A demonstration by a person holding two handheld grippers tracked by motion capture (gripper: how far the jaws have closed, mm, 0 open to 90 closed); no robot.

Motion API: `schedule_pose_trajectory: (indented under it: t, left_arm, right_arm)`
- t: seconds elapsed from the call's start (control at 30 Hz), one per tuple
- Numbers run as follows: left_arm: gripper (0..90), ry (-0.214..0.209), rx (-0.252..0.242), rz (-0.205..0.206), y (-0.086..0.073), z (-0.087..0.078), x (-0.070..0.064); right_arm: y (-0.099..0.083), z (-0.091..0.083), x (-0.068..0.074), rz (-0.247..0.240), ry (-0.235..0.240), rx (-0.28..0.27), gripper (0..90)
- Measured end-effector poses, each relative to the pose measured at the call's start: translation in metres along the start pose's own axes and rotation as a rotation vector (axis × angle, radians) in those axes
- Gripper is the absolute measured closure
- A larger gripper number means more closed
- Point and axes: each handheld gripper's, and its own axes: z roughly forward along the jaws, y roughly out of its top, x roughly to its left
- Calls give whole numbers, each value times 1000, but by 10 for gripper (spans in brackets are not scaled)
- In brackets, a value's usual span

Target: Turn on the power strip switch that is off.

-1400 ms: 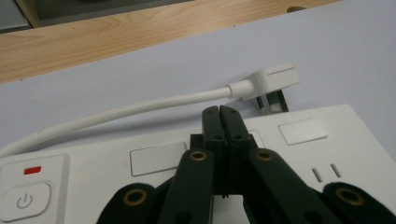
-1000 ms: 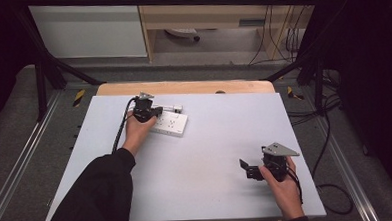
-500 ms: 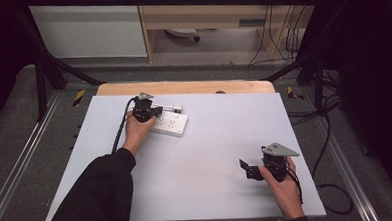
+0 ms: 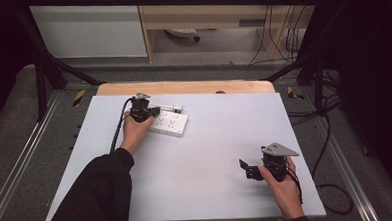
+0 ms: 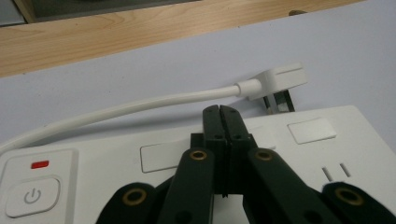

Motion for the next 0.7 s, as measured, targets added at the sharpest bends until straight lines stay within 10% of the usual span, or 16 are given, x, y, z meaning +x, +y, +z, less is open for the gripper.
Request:
schedule_pose_trajectory:
  t: [0.7]
  left_arm:
    - [900,8,-27,3,-4,-1,-3]
  right_arm:
    - [0,0,0,0,0,0,24]
